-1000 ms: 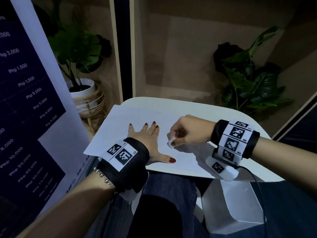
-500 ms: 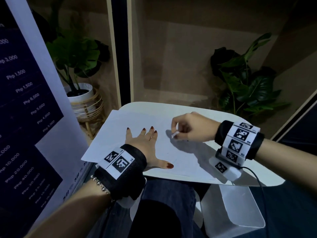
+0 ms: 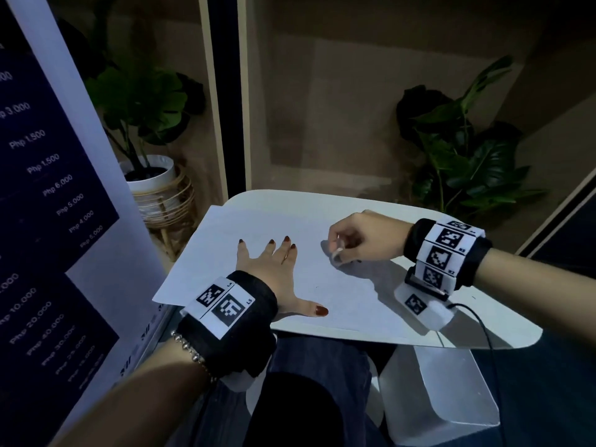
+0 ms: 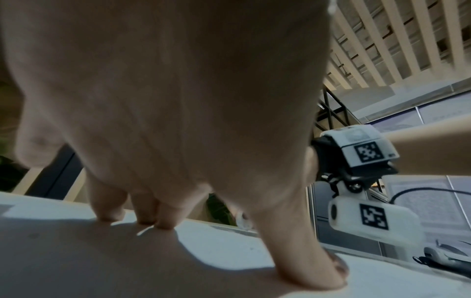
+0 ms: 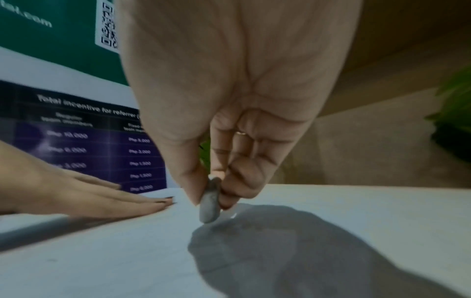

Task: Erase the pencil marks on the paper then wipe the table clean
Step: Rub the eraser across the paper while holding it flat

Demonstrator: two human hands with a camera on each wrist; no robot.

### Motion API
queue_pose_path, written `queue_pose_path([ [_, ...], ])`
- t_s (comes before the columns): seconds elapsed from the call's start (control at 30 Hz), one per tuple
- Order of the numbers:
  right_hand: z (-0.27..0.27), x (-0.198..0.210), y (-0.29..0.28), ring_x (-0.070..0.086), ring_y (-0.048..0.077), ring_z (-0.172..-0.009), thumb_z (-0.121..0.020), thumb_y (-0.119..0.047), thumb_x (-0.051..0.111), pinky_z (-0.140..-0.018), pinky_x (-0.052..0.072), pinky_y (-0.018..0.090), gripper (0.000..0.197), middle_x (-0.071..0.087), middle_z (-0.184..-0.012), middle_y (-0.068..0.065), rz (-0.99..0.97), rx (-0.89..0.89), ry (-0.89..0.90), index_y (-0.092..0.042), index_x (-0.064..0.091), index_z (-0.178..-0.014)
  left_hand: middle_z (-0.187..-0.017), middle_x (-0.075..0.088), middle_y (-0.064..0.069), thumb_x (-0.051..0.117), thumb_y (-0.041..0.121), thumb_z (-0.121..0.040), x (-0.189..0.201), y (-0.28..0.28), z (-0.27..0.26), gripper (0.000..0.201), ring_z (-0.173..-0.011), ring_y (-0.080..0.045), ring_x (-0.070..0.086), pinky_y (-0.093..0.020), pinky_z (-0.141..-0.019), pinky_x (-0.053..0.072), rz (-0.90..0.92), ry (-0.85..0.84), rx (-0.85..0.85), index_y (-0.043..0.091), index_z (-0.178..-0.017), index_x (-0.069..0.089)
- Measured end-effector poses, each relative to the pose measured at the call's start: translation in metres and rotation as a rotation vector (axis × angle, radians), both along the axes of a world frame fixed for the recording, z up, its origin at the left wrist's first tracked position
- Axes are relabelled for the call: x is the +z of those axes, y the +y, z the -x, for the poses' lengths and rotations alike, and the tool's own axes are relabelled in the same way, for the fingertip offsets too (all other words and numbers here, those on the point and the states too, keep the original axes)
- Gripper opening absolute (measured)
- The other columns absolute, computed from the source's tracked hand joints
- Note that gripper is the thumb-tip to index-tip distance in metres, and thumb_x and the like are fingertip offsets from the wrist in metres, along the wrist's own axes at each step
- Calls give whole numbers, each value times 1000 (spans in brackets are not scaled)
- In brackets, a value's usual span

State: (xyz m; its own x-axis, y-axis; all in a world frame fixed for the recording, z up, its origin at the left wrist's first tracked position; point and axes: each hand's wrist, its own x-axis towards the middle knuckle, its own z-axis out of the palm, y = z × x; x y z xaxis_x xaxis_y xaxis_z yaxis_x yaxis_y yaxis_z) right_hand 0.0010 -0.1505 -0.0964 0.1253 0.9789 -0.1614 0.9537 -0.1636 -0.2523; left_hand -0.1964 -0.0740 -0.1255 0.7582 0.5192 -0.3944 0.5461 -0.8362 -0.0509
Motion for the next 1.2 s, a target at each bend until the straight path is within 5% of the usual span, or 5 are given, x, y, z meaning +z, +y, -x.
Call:
queue_pose_path([
  [0.4,-4,-1,5,56,2,-65,-82,-31,76,-67,45,21,8,66,-71,-11,22,-32,42,-26,70,-84,-163,-17,2,35,89,-75,1,0,-1,118,-151,-19,-8,-64,-114,-8,4,18,6,17,-156,-12],
  [0.6,-26,11,3,56,16,-73,-85,-22,70,-61,40,24,7,59,-69,-9,-14,-140,-176,-15,70,-86,-163,-17,2,34,90,-75,1,-1,-1,119,-151,-19,-7,-63,-114,-7,-5,12,5,16,-156,-11],
  [0.7,-7,16,-9,58,6,-56,-85,-24,73,-60,45,23,9,66,-61,-4,-140,-148,46,-16,67,-83,-163,-16,1,38,88,-75,4,1,-1,117,-152,-20,-7,-62,-116,-5,30,7,-3,18,-156,-11],
  [0.9,64,-12,-40,56,14,-50,-85,-9,74,-53,46,19,12,64,-59,10,-359,-461,776,2,69,-86,-162,-20,-2,48,76,-83,19,7,4,100,-151,-23,-8,-59,-118,1,104,77,-81,38,-154,-13],
  [1.2,85,-48,-57,59,4,-54,-82,-20,77,-60,46,19,13,66,-57,-5,-419,-503,597,-11,70,-75,-163,-14,-12,40,81,-82,10,-7,-4,92,-151,-33,-1,-64,-116,4,-16,115,-86,49,-150,-13],
])
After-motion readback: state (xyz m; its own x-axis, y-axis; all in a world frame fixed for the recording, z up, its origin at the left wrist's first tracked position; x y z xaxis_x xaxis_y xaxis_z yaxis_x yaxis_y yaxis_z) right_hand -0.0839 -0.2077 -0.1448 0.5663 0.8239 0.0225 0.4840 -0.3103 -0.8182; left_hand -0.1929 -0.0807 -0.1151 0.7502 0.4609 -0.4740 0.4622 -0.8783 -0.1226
